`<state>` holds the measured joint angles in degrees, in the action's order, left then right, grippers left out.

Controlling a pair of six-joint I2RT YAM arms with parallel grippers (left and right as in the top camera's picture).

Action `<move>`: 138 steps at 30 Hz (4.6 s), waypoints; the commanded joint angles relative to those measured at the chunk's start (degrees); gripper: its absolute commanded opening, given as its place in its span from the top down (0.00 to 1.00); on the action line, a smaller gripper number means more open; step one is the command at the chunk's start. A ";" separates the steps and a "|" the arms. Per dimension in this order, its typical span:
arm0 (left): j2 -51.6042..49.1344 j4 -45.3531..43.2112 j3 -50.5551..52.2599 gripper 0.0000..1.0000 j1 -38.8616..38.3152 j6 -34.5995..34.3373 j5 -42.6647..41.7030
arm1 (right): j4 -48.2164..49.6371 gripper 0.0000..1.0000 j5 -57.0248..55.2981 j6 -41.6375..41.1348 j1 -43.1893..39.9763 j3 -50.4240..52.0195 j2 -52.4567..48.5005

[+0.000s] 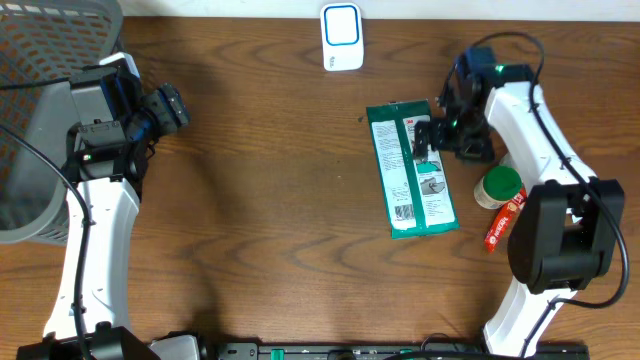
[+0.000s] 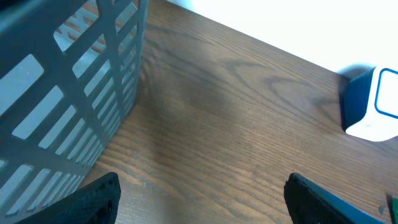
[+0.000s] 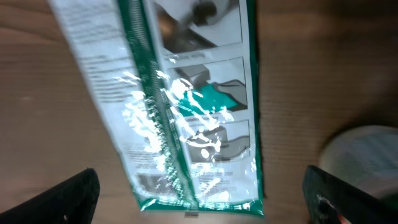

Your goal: Scan the item barcode

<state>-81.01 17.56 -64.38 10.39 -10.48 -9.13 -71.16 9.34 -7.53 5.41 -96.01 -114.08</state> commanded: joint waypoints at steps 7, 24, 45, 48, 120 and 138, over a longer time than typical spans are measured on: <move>-0.44 -0.04 -0.57 0.14 0.02 0.15 -0.74 | -1.77 0.01 -0.11 2.27 -0.44 -8.11 0.09; -0.44 -0.04 -0.57 0.14 0.02 0.15 -0.74 | -1.70 0.01 -0.09 2.25 -0.44 -8.11 0.07; -0.44 -0.04 -0.57 0.14 0.02 0.15 -0.74 | -1.68 0.01 -6.99 2.27 -0.28 -8.11 1.57; -0.44 -0.04 -0.57 0.14 0.02 0.15 -0.74 | -0.35 0.01 -9.11 2.47 -0.22 -8.11 4.04; -0.44 -0.04 -0.57 0.14 0.02 0.15 -0.74 | 80.13 0.01 -1.33 13.66 -0.07 76.54 113.72; -0.44 -0.04 -0.57 0.14 0.02 0.15 -0.74 | 83.84 0.01 -8.70 13.38 -0.17 95.69 113.77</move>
<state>-81.01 17.61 -64.38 10.39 -10.48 -9.15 16.32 2.68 5.52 5.43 -0.38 -0.67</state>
